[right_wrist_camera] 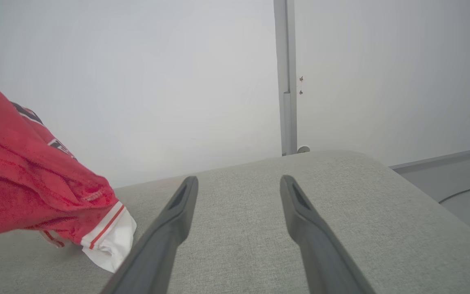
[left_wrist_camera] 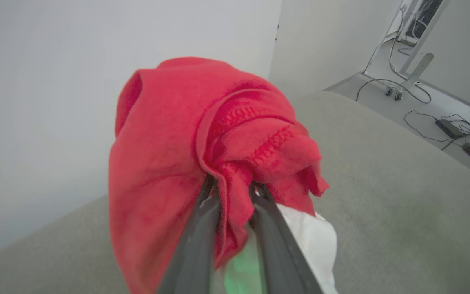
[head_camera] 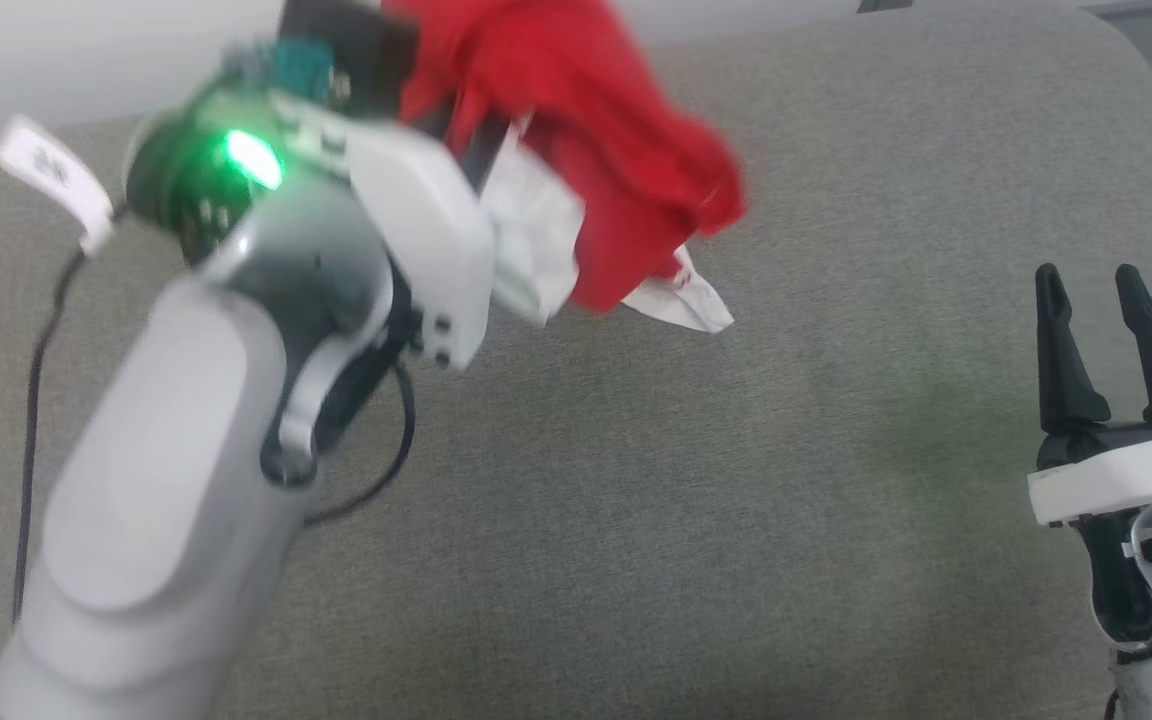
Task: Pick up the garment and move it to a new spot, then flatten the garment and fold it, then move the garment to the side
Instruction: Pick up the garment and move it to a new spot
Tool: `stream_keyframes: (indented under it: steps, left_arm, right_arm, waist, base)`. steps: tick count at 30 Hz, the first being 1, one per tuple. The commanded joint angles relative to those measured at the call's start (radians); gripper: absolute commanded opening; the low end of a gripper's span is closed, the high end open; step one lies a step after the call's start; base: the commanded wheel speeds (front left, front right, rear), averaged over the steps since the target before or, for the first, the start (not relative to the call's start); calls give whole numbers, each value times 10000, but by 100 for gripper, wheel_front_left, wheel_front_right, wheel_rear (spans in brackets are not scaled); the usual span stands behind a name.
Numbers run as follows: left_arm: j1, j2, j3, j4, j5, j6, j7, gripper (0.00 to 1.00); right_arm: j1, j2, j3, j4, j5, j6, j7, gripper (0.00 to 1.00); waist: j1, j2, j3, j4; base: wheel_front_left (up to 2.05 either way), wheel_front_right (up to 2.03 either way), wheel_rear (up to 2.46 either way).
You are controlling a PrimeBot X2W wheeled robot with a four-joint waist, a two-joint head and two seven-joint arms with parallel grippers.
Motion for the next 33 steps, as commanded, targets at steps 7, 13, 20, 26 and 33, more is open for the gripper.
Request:
stream_keyframes:
  steps: [7, 13, 20, 26, 33]
  left_arm:
    - [2275, 299, -104, 238, -6, 460, -337, 0]
    - [3422, 305, -177, 1154, -250, 507, -646, 0]
    - [3603, 268, -367, 2711, -286, 263, -966, 0]
    - [3470, -9, -586, 3908, -435, -81, -1305, 35]
    - [3396, -106, -370, 4454, -771, -479, -1981, 100]
  right_arm:
    - [-143, -52, 239, 190, 153, -3, -178, 100]
    - [-194, -152, 455, 278, 213, -3, -190, 100]
    - [-314, -295, 749, 362, 298, -3, -157, 100]
    - [-341, -403, 924, 447, 322, -3, -119, 100]
    - [-156, -516, 980, 533, 276, -3, -27, 100]
  waist:
    - [0, 0, 169, 255]
    - [0, 0, 165, 505]
    - [0, 0, 127, 693]
    - [0, 0, -48, 827]
    - [0, 0, -554, 1037]
  base:
    - [0, 0, 0]
    - [0, 0, 0]
    - [0, 0, 0]
    - [0, 0, 0]
    - [0, 0, 0]
